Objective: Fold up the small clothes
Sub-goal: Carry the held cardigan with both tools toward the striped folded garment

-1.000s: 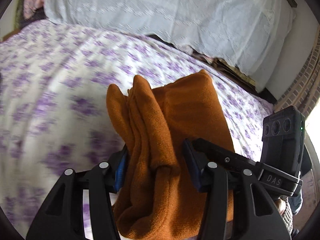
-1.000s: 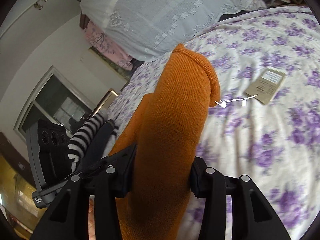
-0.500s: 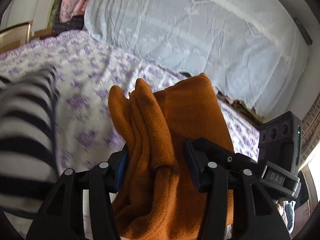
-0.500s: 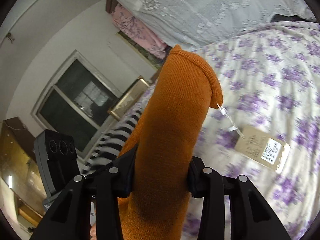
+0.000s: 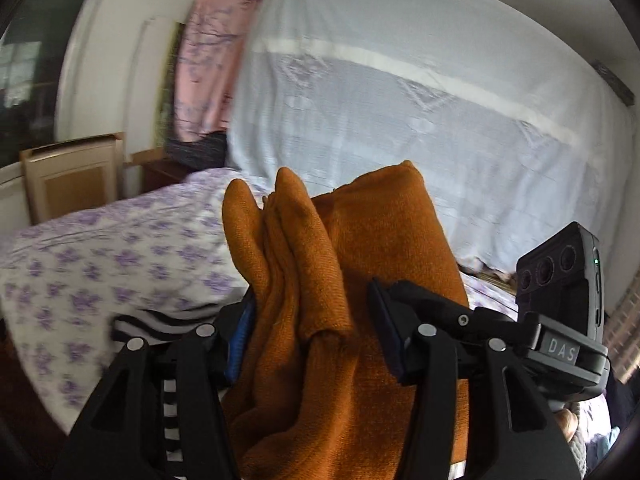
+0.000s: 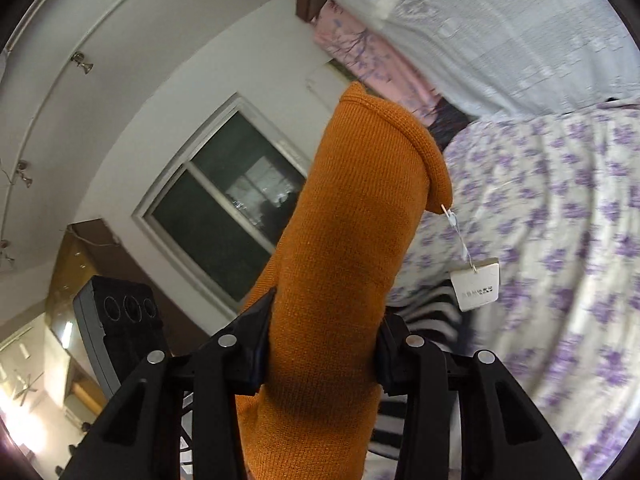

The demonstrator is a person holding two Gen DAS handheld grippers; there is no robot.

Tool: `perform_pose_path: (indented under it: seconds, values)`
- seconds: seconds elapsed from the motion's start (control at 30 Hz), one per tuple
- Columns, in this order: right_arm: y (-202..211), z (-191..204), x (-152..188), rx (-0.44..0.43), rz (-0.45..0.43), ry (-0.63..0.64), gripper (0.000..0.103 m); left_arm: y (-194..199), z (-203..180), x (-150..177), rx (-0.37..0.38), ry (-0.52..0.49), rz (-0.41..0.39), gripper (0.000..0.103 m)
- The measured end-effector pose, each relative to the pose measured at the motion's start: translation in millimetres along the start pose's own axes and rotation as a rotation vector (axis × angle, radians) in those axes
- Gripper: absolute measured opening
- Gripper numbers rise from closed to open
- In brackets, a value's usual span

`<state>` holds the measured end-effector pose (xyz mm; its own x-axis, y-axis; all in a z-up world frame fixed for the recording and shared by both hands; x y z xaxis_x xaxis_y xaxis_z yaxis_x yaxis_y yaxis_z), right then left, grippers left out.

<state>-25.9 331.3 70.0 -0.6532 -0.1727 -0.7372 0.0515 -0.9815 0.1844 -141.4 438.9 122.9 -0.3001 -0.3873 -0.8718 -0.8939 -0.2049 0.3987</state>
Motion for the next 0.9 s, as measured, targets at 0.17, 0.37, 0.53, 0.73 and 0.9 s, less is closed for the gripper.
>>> perform_pose_path:
  seconds: [0.17, 0.37, 0.53, 0.73, 0.9]
  values:
    - [-61, -7, 25, 0.038, 0.124, -0.021, 0.041, 3, 63, 7, -0.101, 0.101, 0.042, 0.059]
    - [-95, -67, 64, 0.161, 0.194, -0.024, 0.043, -50, 152, 84, -0.244, 0.250, 0.236, 0.080]
    - [-99, -56, 63, 0.203, 0.219, 0.022, 0.044, -47, 148, 89, -0.303, 0.196, 0.173, 0.089]
    - [-81, -48, 62, 0.250, 0.196, 0.051, 0.058, -38, 144, 89, -0.333, 0.199, 0.165, 0.094]
    - [-48, -15, 70, 0.411, 0.133, 0.286, 0.078, -15, 130, 85, -0.426, 0.158, 0.129, 0.094]
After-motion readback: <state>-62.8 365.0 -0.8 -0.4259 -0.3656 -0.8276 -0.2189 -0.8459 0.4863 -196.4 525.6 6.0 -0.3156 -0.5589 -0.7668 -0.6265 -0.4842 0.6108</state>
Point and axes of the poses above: each gripper's, at about its wrist camera, not at the fingertips, and y roughly against the way its jaws point, z to its left, x to its underside, the point moved 3 cm from there along -y, roughly the way its jaws point, and after that the axes turned 3 degrees about y, right-handed, at the moved point
